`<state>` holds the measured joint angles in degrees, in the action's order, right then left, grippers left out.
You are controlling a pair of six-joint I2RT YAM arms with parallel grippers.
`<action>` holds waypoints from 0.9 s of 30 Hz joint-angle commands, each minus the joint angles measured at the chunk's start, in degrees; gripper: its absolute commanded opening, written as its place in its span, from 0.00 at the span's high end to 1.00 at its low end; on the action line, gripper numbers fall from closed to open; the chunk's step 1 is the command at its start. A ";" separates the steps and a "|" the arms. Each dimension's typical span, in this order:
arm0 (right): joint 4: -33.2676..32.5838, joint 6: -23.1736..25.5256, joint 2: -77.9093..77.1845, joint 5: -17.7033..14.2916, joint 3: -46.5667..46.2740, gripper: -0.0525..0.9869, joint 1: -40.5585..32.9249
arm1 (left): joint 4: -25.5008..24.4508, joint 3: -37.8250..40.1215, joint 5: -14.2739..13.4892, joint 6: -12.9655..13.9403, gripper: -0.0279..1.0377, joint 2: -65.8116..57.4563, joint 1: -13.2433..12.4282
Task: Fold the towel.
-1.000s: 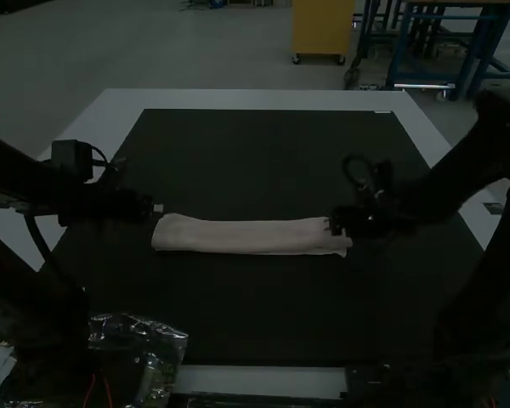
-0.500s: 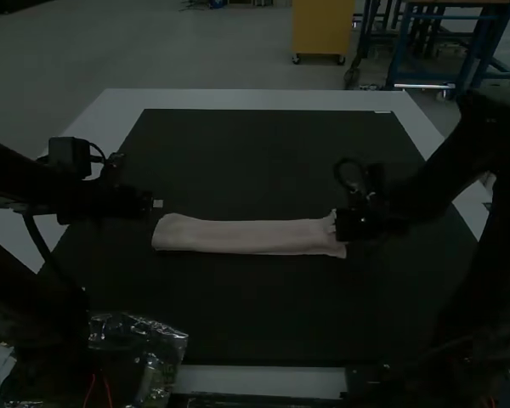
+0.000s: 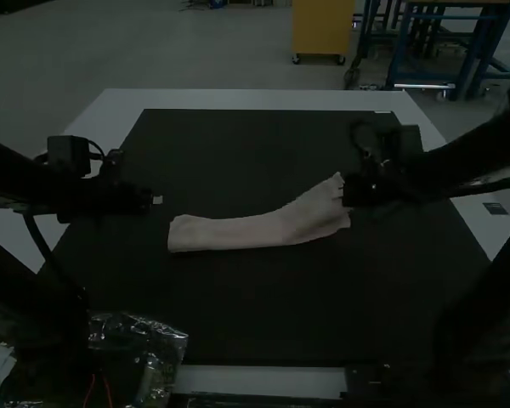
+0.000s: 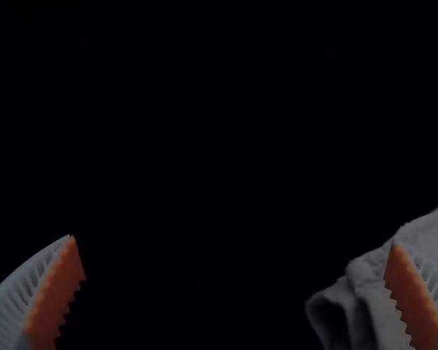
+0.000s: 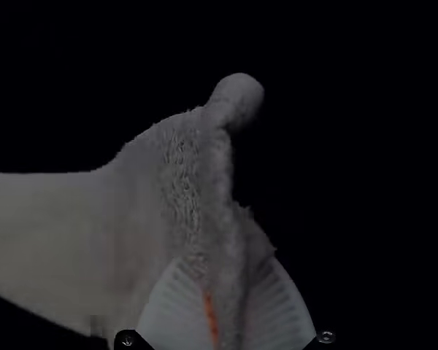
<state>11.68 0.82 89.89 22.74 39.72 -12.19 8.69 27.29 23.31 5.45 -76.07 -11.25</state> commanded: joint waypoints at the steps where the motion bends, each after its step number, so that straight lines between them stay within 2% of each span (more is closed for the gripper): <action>1: 0.09 3.66 0.55 1.87 1.76 0.97 -5.22 | 0.98 0.40 -0.90 -0.53 0.06 0.31 -0.09; 4: 0.89 5.95 2.13 1.87 2.90 0.97 -10.31 | 2.12 0.13 -1.78 -0.53 0.06 0.31 -0.09; 10: 3.35 8.67 6.53 1.43 5.71 0.97 -18.31 | 4.14 -1.36 -1.87 -0.53 0.06 0.22 -0.36; 20: 7.30 10.43 14.00 1.78 10.37 0.97 -25.17 | 6.60 -3.03 -1.95 -1.67 0.06 0.31 -0.27; 27: 7.48 11.57 18.22 1.87 14.86 0.97 -29.39 | 7.57 -3.21 -3.45 -1.67 0.06 -0.13 -0.44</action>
<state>18.57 11.29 107.42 23.42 52.05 -39.94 15.70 24.10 20.75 4.19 -76.07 -11.25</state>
